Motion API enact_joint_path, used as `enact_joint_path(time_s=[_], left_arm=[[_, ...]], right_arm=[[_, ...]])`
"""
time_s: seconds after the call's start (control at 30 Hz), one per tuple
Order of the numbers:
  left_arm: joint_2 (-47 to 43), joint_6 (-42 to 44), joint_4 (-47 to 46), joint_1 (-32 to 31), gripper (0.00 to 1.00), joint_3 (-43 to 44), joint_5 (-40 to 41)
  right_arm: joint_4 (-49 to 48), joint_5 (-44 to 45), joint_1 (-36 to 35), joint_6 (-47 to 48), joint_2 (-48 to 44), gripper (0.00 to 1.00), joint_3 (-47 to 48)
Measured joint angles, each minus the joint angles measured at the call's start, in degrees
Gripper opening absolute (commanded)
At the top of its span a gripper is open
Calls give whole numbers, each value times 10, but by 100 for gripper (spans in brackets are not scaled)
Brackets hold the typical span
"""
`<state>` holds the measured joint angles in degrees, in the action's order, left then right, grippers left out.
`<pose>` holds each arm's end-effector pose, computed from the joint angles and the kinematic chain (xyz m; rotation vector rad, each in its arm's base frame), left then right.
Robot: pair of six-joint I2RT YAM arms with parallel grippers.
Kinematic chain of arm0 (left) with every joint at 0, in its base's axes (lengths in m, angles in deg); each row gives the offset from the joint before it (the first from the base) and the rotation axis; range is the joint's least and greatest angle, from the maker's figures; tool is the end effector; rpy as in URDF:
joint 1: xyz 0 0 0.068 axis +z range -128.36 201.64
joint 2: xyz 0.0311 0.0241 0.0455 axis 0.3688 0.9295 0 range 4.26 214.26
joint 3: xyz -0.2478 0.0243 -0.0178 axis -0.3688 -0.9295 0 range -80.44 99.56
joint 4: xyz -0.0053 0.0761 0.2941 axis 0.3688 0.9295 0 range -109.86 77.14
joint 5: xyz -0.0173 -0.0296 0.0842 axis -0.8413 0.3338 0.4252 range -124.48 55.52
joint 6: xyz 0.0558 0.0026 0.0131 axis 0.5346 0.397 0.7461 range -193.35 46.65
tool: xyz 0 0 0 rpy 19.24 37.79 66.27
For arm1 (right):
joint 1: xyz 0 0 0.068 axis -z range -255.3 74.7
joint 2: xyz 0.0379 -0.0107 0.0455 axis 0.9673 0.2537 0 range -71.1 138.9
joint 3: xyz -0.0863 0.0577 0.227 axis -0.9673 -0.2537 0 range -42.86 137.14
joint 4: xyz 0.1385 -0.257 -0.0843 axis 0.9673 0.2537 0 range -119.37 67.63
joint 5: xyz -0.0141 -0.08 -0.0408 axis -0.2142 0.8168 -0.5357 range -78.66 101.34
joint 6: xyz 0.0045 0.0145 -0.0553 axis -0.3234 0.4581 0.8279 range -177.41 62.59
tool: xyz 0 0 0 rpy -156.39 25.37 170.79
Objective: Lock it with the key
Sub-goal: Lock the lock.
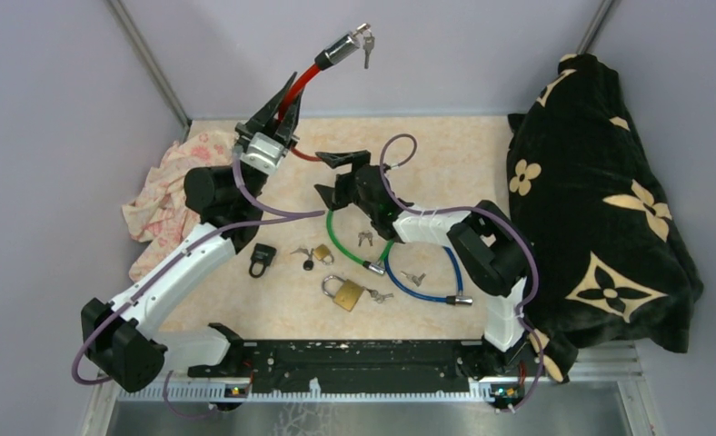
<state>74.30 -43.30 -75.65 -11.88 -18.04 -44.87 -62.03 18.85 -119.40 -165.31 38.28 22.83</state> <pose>0.2539 -0.1770 0.4449 0.5310 0.5282 -0.1240 0.3360 0.3182 0.1611 1.2350 1.7637 1.6844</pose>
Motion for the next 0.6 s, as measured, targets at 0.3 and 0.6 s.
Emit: enact_joint_path(time_s=[0.3, 0.6], left_arm=[[-19, -3, -2, -2, 0, -32, 1], [-60, -49, 106, -2, 0, -41, 80]], right_arm=[[-19, 12, 19, -37, 2, 60, 8], [-66, 14, 38, 87, -4, 0, 6]])
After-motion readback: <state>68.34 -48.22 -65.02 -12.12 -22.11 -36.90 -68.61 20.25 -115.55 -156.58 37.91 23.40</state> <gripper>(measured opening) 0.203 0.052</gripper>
